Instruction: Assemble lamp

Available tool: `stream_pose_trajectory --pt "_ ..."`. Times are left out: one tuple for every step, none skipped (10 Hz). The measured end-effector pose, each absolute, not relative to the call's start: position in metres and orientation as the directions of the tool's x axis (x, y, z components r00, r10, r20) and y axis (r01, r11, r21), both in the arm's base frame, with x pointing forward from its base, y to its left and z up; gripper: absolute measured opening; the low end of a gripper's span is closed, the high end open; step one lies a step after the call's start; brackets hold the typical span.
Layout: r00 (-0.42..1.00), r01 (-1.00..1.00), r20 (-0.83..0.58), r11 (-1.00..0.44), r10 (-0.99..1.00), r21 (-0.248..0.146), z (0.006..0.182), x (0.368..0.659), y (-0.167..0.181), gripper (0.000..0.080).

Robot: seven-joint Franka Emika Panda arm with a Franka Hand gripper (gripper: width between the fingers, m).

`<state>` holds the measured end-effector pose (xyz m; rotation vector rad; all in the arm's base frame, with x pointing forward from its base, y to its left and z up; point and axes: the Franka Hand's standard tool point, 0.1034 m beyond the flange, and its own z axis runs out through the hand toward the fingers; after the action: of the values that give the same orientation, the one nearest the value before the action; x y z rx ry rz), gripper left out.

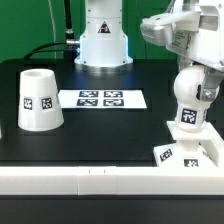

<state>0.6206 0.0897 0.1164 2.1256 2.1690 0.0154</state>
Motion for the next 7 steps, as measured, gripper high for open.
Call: stream_pose_trajectory --pt "0.08 0.994 -0.053 -0.076 0.995 0.081 0.116 0.6206 0.0886 0.0576" --pt "0.147 0.987 -0.041 -0.143 0.988 0.079 0.1158 0.6212 0.088 0.0577" --pt "0.243 0.968 -0.021 -0.241 0.97 0.075 0.1157 0.6212 0.0874 0.0577" --pt "0.349 0.935 0.002 -0.348 0.937 0.067 0.1155 0.6211 0.0862 0.0577" --pt "0.426 0.903 0.009 -0.426 0.905 0.066 0.1154 0.6211 0.0861 0.0577" --pt "0.493 0.868 0.014 -0.492 0.87 0.065 0.1153 0.621 0.0865 0.0577" --pt "0.546 0.835 0.018 -0.546 0.837 0.064 0.1152 0.6209 0.0865 0.0577"
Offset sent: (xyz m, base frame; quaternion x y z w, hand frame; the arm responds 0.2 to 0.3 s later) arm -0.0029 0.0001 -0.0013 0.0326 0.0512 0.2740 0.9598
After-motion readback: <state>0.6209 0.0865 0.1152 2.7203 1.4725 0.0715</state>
